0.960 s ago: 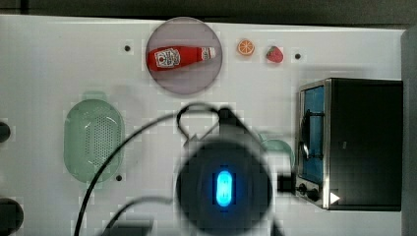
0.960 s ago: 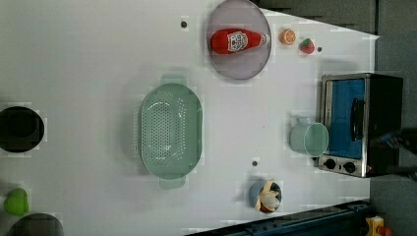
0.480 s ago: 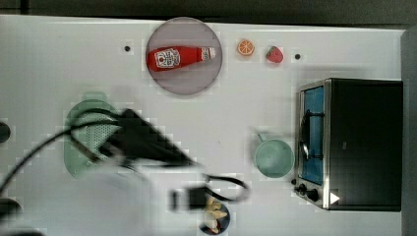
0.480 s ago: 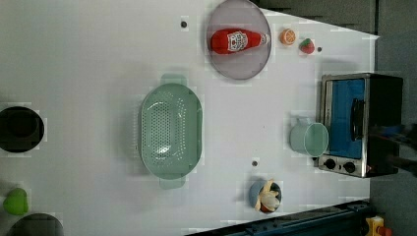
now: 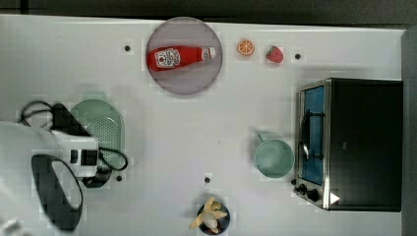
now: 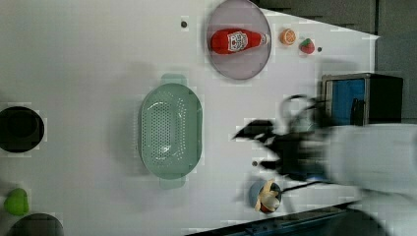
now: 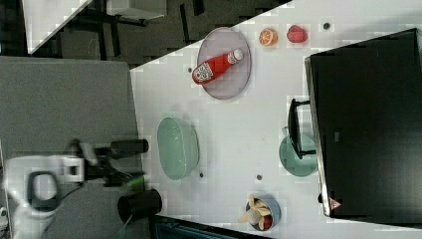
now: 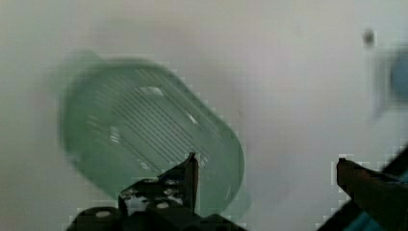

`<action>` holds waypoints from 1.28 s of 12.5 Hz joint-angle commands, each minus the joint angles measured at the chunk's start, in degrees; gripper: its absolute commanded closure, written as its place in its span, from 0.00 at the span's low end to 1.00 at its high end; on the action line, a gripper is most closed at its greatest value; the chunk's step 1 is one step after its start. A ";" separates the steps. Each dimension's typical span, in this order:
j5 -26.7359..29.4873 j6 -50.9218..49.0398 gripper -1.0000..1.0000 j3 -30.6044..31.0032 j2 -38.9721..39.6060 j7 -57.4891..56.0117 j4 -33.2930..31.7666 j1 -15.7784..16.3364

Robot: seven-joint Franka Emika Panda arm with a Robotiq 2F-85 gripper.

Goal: Drag strainer left to right.

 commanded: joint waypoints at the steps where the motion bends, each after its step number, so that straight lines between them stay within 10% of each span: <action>1: -1.50 6.59 0.00 3.15 4.06 24.05 -0.58 -1.29; 16: -10.74 38.65 0.00 -5.39 28.48 42.65 -6.09 2.67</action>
